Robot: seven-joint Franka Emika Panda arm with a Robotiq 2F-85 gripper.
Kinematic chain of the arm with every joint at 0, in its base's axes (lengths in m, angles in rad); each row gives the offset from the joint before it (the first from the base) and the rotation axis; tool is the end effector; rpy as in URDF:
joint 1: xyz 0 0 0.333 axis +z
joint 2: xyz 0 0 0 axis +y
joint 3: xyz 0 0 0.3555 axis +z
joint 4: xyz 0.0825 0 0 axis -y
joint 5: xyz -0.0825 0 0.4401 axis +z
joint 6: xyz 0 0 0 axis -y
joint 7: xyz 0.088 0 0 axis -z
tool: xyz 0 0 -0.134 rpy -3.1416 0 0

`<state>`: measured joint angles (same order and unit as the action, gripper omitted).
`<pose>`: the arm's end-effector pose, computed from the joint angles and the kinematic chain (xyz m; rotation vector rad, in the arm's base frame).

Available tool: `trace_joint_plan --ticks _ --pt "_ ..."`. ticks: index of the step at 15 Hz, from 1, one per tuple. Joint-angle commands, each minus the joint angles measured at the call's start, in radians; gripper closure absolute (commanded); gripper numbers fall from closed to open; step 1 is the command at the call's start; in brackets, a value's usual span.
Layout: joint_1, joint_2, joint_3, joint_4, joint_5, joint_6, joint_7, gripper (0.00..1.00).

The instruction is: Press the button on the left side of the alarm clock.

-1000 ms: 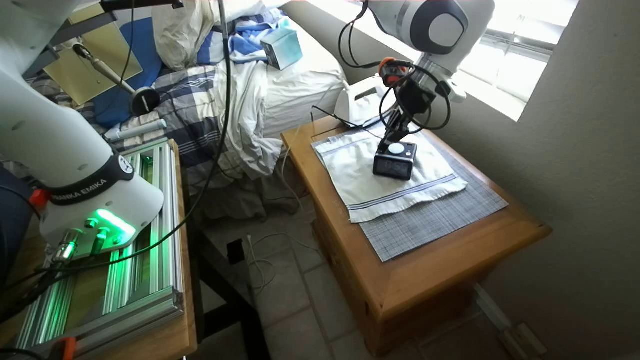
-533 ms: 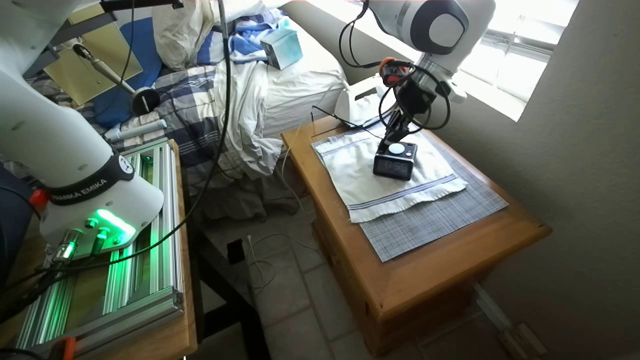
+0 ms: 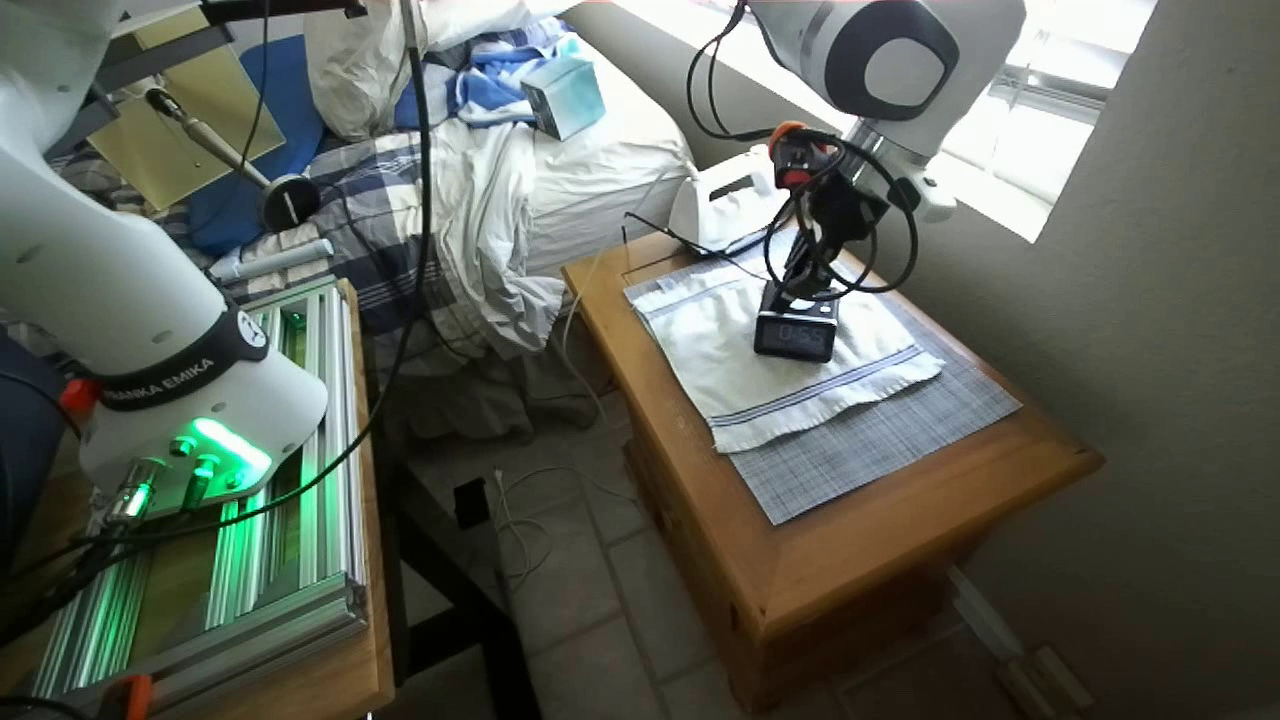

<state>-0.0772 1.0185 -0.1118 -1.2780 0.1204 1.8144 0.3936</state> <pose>0.7384 -0.1139 0.0620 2.8700 -0.9040 -0.7254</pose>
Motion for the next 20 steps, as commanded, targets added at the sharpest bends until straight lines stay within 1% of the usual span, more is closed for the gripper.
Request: trace_joint_plan --ticks 1,3,8,9,10,11,13,16,20 --pt "-0.04 -0.1 0.013 -0.134 0.025 0.058 -0.095 1.0" --pt "-0.051 -0.144 0.012 -0.179 0.023 0.077 -0.132 1.0" --pt "-0.073 -0.299 0.019 -0.317 0.015 0.141 -0.263 1.0" --pt "-0.073 -0.338 0.02 -0.351 0.005 0.16 -0.301 0.74" --pt "-0.075 -0.369 0.021 -0.376 -0.004 0.175 -0.347 0.73" --pt "-0.073 -0.405 0.022 -0.408 -0.022 0.19 -0.4 0.68" --pt "-0.073 -0.47 0.027 -0.467 -0.043 0.218 -0.489 0.54" --pt "-0.085 -0.56 0.042 -0.546 -0.06 0.227 -0.64 0.32" --pt "-0.107 -0.668 0.059 -0.649 -0.056 0.262 -0.848 0.06"
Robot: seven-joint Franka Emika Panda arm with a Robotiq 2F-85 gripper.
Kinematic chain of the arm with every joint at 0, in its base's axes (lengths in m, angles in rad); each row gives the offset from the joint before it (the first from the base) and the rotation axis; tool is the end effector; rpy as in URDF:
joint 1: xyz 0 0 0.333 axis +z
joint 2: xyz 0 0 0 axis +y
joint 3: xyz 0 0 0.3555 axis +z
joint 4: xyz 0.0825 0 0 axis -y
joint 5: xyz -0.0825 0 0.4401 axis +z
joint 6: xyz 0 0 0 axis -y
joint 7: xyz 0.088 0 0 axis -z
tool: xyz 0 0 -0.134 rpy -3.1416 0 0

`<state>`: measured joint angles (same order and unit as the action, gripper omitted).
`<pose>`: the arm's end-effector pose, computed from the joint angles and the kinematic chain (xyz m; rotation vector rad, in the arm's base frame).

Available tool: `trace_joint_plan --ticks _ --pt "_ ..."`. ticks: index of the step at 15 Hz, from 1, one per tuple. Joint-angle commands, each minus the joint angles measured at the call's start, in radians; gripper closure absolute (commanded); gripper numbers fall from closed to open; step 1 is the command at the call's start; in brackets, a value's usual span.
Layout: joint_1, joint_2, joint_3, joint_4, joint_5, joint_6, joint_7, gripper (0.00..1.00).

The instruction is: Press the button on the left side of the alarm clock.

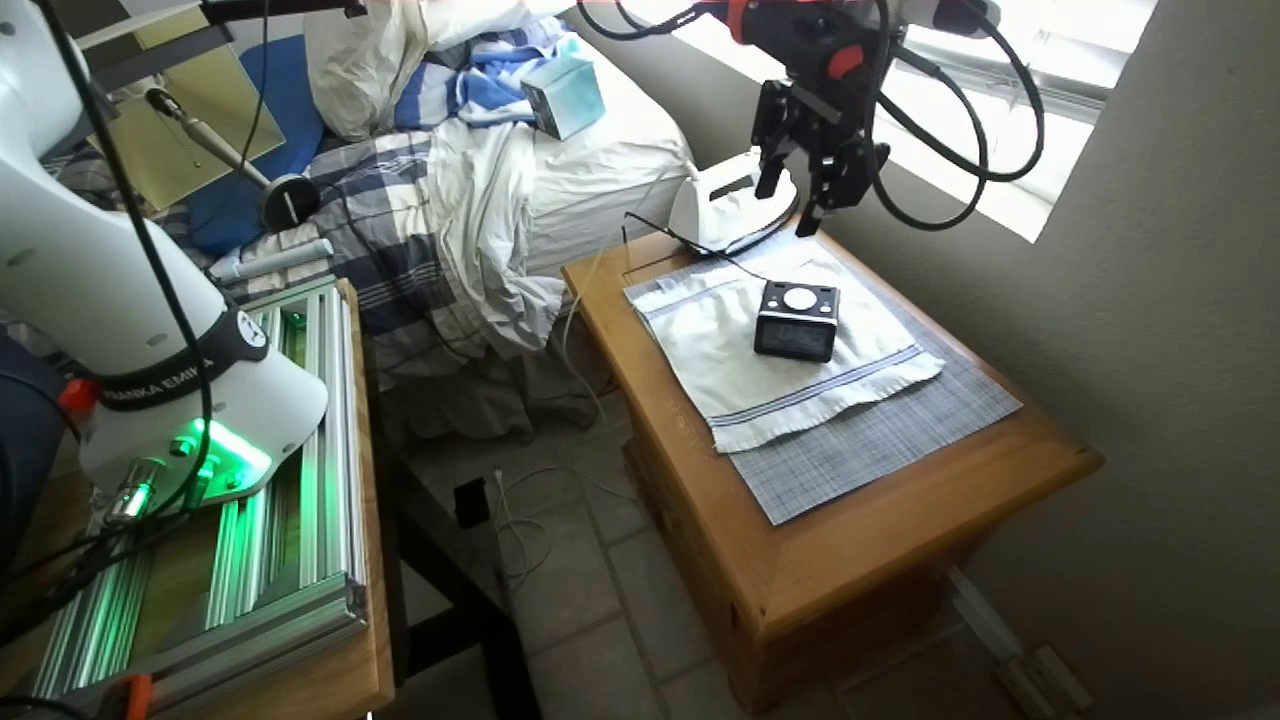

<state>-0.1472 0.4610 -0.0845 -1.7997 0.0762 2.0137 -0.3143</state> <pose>0.6608 -0.1466 0.2477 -3.0300 -0.0691 0.3482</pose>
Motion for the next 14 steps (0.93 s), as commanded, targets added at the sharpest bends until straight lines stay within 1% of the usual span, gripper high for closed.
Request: trace_joint_plan --ticks 1,4,5,6,7,9,14 --pt "-0.046 -0.13 0.034 -0.144 -0.006 0.069 -0.19 0.01" --pt "-0.087 -0.182 0.042 -0.197 0.046 0.113 -0.359 0.0" --pt "-0.101 -0.195 0.043 -0.217 0.067 0.151 -0.426 0.0" --pt "-0.062 -0.136 0.026 -0.137 0.023 0.082 -0.309 0.0" --pt "-0.072 -0.15 0.023 -0.155 0.036 0.103 -0.354 0.0" --pt "-0.084 -0.165 0.021 -0.175 0.044 0.117 -0.393 0.0" --pt "-0.083 -0.168 0.028 -0.186 0.046 0.126 -0.4 0.0"
